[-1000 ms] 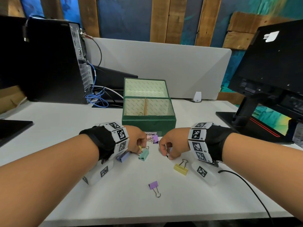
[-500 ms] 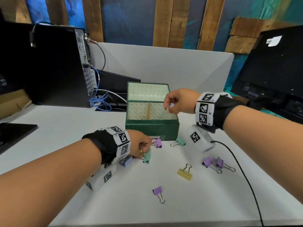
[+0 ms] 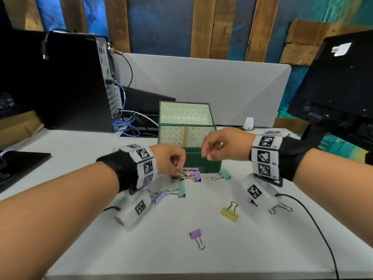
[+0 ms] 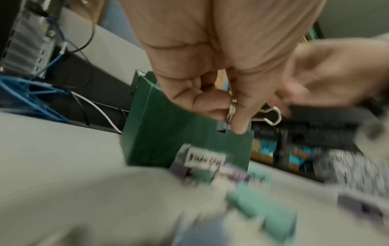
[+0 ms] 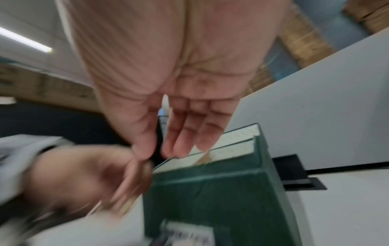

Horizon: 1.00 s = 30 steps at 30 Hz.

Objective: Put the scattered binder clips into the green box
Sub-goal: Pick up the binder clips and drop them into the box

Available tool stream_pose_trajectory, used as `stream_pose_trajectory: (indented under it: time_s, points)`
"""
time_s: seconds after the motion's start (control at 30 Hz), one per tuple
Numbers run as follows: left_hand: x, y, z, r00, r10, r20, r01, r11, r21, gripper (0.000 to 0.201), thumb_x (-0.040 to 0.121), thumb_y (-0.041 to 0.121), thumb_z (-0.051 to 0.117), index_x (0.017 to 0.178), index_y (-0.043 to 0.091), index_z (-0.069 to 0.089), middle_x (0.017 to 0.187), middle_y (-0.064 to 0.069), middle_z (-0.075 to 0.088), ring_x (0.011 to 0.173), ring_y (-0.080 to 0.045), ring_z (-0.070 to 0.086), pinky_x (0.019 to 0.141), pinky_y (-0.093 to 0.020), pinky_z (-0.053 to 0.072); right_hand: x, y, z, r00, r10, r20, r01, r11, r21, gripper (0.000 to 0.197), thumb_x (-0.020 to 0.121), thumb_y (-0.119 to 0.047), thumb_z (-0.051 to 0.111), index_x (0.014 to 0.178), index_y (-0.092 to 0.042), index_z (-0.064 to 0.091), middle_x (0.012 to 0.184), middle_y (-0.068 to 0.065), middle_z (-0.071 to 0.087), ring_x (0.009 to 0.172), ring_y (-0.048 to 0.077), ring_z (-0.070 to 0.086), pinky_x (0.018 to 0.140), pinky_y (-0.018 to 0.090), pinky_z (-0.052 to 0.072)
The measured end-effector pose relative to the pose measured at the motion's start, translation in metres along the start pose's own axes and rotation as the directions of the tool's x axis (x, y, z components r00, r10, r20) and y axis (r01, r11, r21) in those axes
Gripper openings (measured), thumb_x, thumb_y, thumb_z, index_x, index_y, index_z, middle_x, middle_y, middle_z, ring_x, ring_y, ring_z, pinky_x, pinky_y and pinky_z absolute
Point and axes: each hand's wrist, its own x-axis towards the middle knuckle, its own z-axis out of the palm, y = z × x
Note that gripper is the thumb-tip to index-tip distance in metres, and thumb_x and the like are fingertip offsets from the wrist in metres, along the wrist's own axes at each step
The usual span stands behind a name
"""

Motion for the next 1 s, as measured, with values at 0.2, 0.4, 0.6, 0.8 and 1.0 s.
stream_pose_trajectory:
  time_s: [0.2, 0.4, 0.6, 0.8, 1.0]
  points:
    - [0.025, 0.025, -0.031, 0.977, -0.037, -0.212, -0.011, 0.975, -0.222, 0.019, 0.076, 0.012, 0.073, 0.073, 0.022, 0.057, 0.076, 0.005, 0.060, 0.064, -0.012, 0.058, 0.070, -0.026, 0.055, -0.030, -0.024, 0.026, 0.847, -0.174, 0.502, 0.228, 0.973, -0.048, 0.033, 0.084, -0.017, 0.066, 0.113, -0.032, 0.066, 0.103, -0.009, 0.059, 0.094, 0.013, 0.059, 0.068, 0.002, 0.041]
    - [0.052, 0.041, -0.044, 0.960, -0.099, -0.261, 0.010, 0.946, -0.324, 0.020, 0.077, 0.012, 0.075, 0.073, 0.019, 0.057, 0.068, 0.002, 0.061, 0.061, -0.012, 0.060, 0.072, -0.026, 0.057, -0.034, -0.041, 0.061, 0.723, -0.282, 0.630, 0.370, 0.929, -0.009, 0.043, 0.082, -0.013, 0.068, 0.122, -0.026, 0.061, 0.108, 0.004, 0.054, 0.095, 0.021, 0.057, 0.086, 0.023, 0.048]
    - [0.076, 0.047, -0.046, 0.957, -0.143, -0.254, 0.017, 0.897, -0.441, 0.024, 0.075, 0.007, 0.076, 0.069, 0.018, 0.055, 0.067, 0.000, 0.062, 0.055, -0.007, 0.059, 0.044, -0.009, 0.049, -0.028, -0.030, 0.066, 0.798, -0.201, 0.569, 0.295, 0.952, -0.077, 0.016, 0.081, -0.009, 0.066, 0.087, -0.019, 0.056, 0.072, -0.008, 0.051, 0.054, -0.005, 0.048, 0.050, -0.001, 0.035]
    - [0.093, 0.049, -0.032, 0.954, -0.187, -0.234, 0.066, 0.894, -0.443, 0.016, 0.077, 0.007, 0.073, 0.076, 0.017, 0.061, 0.072, -0.001, 0.063, 0.059, -0.008, 0.059, 0.050, -0.013, 0.052, -0.025, -0.001, 0.040, 0.915, -0.122, 0.384, 0.136, 0.991, -0.009, 0.024, 0.080, -0.008, 0.066, 0.073, -0.026, 0.052, 0.064, -0.014, 0.050, 0.048, -0.010, 0.047, 0.048, 0.002, 0.037]
    - [0.069, 0.037, -0.029, 0.946, -0.137, -0.292, 0.057, 0.962, -0.268, 0.024, 0.077, 0.012, 0.072, 0.099, 0.019, 0.066, 0.089, 0.001, 0.060, 0.073, -0.013, 0.056, 0.067, -0.019, 0.045, -0.018, 0.024, 0.005, 0.998, -0.008, 0.065, -0.001, 0.990, 0.138, 0.023, 0.082, -0.010, 0.066, 0.074, -0.026, 0.052, 0.070, -0.010, 0.058, 0.056, -0.001, 0.052, 0.056, 0.008, 0.045]
